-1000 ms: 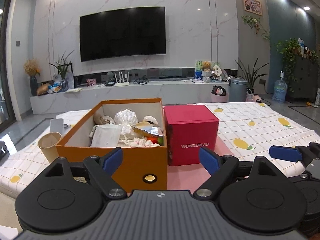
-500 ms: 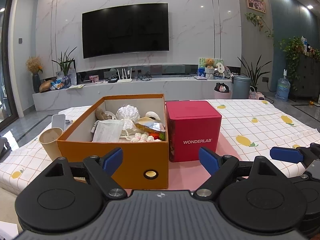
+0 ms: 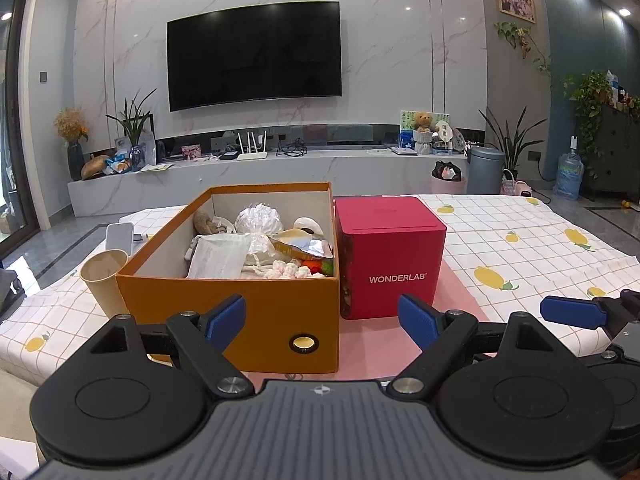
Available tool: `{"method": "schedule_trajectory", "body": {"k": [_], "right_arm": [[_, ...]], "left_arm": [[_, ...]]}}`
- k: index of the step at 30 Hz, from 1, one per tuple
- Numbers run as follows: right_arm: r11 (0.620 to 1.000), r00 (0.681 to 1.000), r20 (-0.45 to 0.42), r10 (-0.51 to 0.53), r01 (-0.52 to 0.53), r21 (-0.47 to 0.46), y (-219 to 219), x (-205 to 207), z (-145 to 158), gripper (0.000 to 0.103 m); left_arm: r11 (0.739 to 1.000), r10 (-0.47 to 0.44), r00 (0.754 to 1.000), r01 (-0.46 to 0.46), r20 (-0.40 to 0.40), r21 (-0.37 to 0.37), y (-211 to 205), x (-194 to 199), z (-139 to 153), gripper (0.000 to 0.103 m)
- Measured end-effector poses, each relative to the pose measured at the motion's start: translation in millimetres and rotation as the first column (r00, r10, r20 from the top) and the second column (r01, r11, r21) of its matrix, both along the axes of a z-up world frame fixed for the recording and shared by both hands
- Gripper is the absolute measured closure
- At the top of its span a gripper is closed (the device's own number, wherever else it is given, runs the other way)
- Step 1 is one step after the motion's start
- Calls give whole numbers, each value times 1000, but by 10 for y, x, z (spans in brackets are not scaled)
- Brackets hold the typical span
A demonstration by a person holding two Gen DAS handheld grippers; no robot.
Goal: Organize soft objects
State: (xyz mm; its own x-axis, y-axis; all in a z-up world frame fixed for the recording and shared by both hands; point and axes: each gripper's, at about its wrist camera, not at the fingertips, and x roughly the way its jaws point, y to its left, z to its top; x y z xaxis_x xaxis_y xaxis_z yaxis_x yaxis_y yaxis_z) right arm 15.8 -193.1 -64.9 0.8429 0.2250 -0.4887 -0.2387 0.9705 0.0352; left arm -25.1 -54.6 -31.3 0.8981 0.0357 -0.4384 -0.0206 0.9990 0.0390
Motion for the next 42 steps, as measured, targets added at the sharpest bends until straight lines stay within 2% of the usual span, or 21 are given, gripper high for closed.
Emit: {"method": "schedule_trajectory", "body": {"k": [10,20,30,42], "right_arm": [[1000,1000,-10,1,-1,13,-11,1,-7,7],[1000,1000,-13,3,-3,10,-10,-8,-10,7],[1000,1000,-27,9,-8,19,-8,-2,-25,7],[1000,999,-43,8,-7,19,-6,11,-36,7]], "left_arm": [[1000,2,1000,-2,-1,4,-20,-1,1,3],[999,14,1000,-15,25,40,-59,-28,20,3],[1000,5,1000,-5,-11,11,-39,-18,13,3],[999,14,1000,-14,-2,32,-30,1,2,3]]}}
